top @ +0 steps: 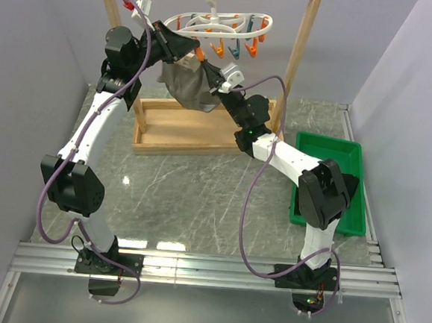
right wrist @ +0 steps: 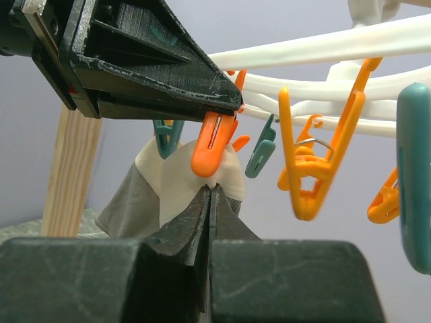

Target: Clip the underwear to the hanger

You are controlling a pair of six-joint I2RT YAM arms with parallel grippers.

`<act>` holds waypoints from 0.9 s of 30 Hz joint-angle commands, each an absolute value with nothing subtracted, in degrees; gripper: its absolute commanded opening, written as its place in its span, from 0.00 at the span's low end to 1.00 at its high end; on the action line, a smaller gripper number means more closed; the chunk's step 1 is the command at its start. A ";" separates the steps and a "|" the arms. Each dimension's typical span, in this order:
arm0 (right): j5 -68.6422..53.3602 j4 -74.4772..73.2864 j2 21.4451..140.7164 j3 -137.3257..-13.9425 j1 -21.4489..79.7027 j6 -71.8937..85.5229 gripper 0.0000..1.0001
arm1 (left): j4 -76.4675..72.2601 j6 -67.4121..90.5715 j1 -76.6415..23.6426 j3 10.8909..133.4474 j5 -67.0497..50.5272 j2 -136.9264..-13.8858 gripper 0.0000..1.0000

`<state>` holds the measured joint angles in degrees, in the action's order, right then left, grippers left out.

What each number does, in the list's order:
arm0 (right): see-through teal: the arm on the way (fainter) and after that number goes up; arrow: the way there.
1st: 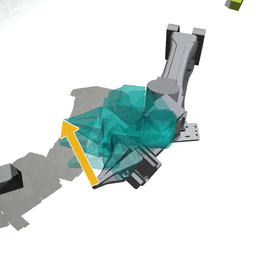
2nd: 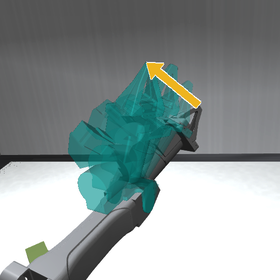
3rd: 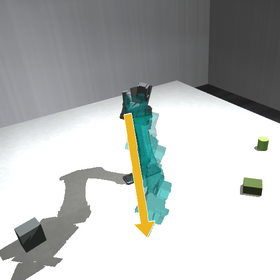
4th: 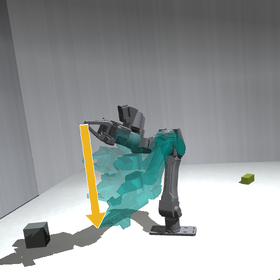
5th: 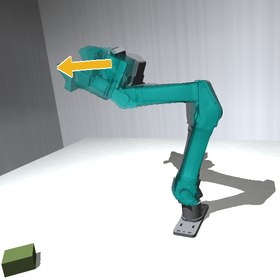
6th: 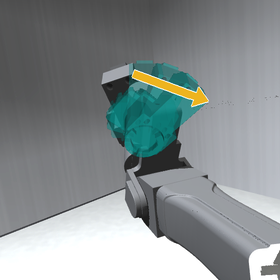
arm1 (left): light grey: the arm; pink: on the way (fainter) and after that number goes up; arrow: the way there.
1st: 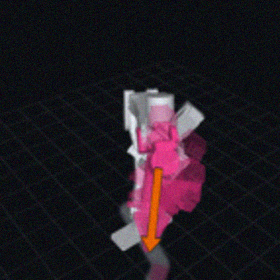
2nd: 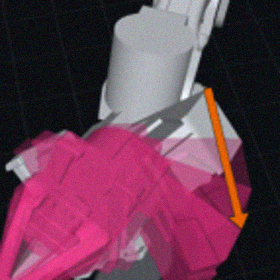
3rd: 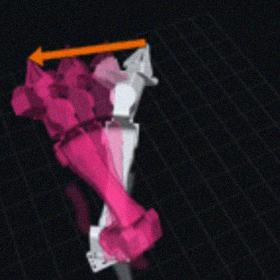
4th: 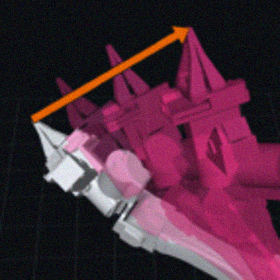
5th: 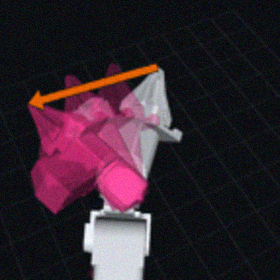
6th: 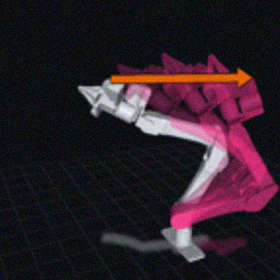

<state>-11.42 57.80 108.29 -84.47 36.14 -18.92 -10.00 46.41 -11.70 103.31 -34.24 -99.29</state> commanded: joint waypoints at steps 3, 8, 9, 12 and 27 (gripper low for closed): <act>-10.46 59.59 108.54 -88.07 36.56 -18.28 0.00 | -8.00 47.55 -11.60 102.57 -37.35 -99.40 0.11; -10.46 59.15 108.90 -89.12 36.56 -17.93 0.00 | -7.65 47.55 -11.60 103.27 -37.26 -99.67 0.21; -10.37 59.15 108.98 -89.21 36.56 -17.84 0.00 | -7.73 47.55 -11.60 103.45 -37.18 -99.84 0.22; -10.55 59.15 108.98 -89.56 36.65 -17.67 0.00 | -7.65 47.46 -11.51 103.62 -36.91 -99.76 0.25; -11.16 58.63 109.07 -90.00 36.56 -16.88 0.00 | -8.79 48.25 -11.08 104.24 -36.56 -100.02 0.39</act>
